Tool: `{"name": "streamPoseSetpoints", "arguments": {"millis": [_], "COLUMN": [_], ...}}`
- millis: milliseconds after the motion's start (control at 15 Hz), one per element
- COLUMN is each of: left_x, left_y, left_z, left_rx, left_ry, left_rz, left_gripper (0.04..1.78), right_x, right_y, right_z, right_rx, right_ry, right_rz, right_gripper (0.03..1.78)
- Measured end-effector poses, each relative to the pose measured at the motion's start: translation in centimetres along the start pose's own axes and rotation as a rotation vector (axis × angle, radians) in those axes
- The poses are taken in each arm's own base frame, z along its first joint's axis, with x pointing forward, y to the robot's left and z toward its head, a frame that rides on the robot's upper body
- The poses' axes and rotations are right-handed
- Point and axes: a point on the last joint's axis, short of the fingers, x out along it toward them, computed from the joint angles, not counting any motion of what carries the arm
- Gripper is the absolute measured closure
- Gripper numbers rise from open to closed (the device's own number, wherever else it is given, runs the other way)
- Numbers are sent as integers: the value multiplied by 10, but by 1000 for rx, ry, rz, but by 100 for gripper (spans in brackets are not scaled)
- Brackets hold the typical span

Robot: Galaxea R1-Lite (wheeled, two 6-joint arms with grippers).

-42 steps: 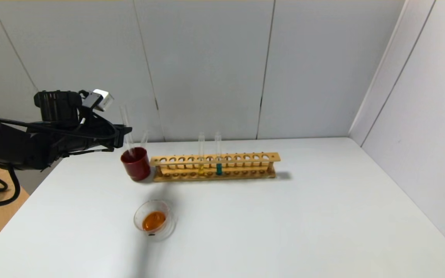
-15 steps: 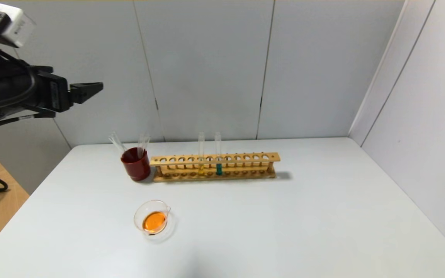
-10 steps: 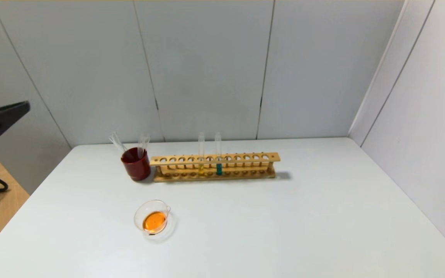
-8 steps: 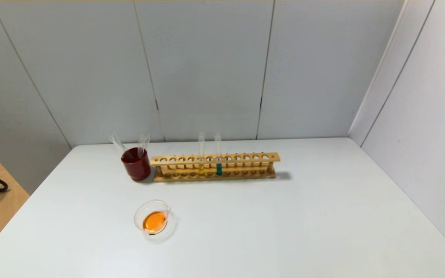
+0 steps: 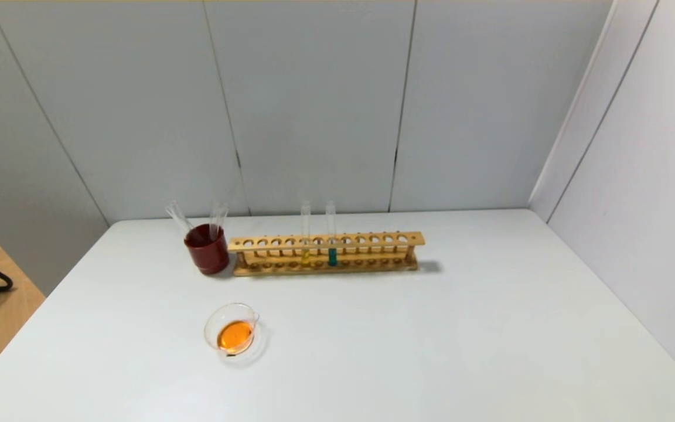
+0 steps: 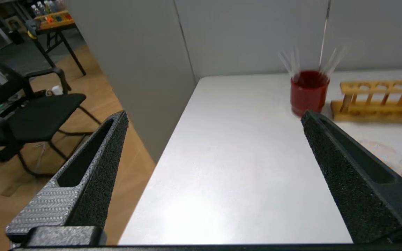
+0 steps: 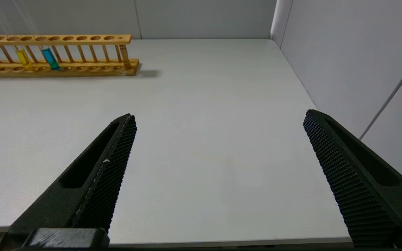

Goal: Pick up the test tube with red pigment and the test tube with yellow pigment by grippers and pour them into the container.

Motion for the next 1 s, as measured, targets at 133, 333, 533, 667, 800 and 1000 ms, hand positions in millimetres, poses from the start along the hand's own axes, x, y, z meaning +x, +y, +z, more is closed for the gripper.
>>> {"name": "streamPoseSetpoints", "arguments": {"millis": [133, 333, 533, 667, 800, 1000], "left_x": [4, -2, -14, -17, -18, -19], "left_y": [-6, -7, -5, -6, -7, -10], "left_z": [-28, -41, -56, -73, -82, -86], "left_rx": [-12, -41, -26, -14, 8, 14], "left_ry": [-69, -227, -218, -127, -74, -73], "left_rz": [-22, -35, -67, -70, -77, -198], "left_gripper": [7, 7, 7, 7, 7, 7], "right_x": [0, 0, 0, 0, 0, 0], "right_y": [0, 0, 0, 0, 0, 0], "right_z": [0, 0, 0, 0, 0, 0], "right_rx": [0, 0, 0, 0, 0, 0], "right_ry": [0, 0, 0, 0, 0, 0], "right_rz": [1, 1, 0, 0, 0, 0], "right_gripper": [6, 6, 6, 6, 6, 6]}}
